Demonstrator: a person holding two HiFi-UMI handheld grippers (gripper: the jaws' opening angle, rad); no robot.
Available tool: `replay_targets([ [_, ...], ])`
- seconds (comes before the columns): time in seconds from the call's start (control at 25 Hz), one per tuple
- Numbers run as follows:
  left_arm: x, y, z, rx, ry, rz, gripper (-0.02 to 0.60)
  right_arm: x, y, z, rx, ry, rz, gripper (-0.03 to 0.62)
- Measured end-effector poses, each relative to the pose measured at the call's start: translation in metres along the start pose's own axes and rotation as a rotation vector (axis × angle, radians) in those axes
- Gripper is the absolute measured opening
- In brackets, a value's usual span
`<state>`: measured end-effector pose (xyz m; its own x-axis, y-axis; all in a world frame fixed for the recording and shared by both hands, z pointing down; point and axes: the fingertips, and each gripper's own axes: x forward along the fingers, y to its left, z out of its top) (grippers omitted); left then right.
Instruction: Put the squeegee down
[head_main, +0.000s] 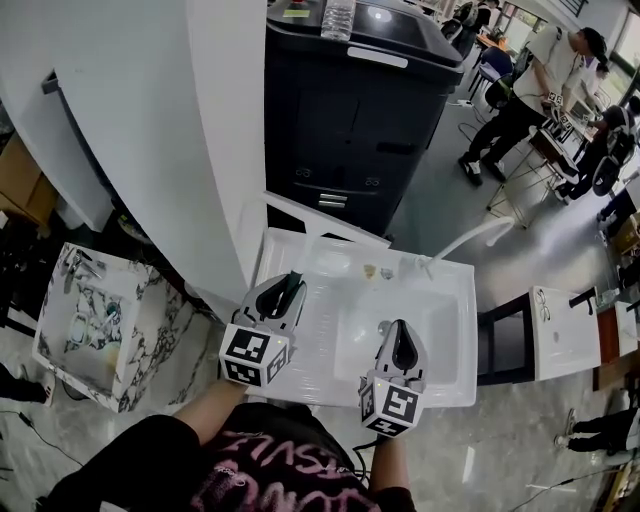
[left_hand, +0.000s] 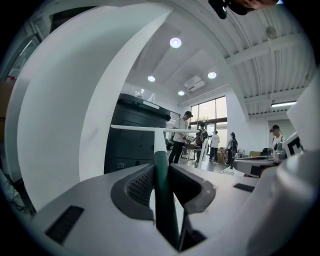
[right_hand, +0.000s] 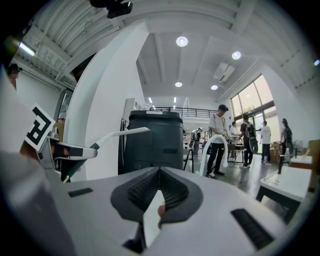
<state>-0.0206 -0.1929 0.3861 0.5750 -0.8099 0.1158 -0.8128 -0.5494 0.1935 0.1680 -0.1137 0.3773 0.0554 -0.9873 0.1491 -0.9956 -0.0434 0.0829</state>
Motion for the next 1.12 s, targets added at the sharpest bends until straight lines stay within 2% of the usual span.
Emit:
replay_targets([
  [0.36,0.01,-0.001,-0.006,0.0,0.014,0.018,0.097,0.013,-0.006,-0.011,0.011,0.023,0.021,0.021],
  [1.12,0.035,0.003,-0.049,-0.007,0.113,0.061,0.097,0.035,-0.023,-0.046,0.057,0.104,0.057,0.021],
])
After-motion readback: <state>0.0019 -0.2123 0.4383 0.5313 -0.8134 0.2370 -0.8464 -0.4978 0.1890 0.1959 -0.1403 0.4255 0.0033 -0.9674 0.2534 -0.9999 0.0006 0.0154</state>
